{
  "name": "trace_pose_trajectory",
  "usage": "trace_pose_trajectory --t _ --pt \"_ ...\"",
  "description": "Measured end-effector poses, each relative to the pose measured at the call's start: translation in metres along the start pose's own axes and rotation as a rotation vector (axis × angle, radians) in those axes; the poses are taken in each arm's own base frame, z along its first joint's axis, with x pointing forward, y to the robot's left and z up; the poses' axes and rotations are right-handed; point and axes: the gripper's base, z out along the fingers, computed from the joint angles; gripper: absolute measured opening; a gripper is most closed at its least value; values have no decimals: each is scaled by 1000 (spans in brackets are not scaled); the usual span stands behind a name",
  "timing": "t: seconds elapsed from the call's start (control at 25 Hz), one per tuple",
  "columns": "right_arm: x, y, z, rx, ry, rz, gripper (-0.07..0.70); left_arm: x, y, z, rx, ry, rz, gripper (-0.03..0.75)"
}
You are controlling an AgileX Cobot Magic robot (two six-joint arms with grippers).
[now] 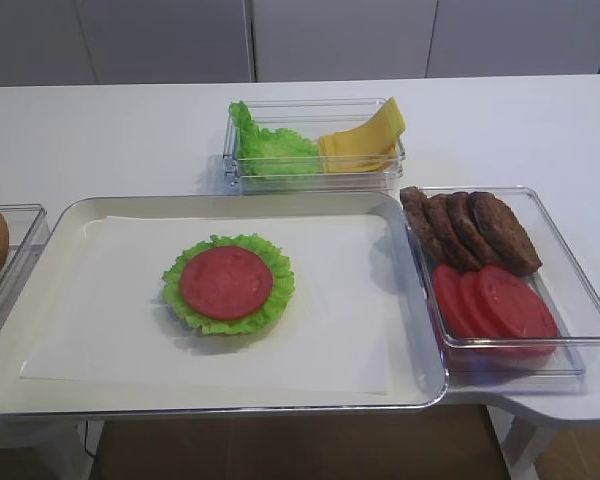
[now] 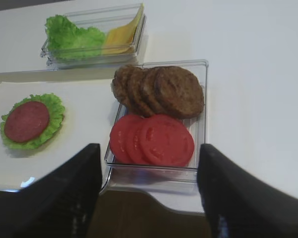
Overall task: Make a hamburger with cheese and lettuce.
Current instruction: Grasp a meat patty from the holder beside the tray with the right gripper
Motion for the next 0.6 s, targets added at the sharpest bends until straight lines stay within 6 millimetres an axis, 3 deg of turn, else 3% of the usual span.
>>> trace_pose_trajectory --t 0.6 --pt "-79 6 92 -103 239 65 451 0 0 0 0 0 0 362"
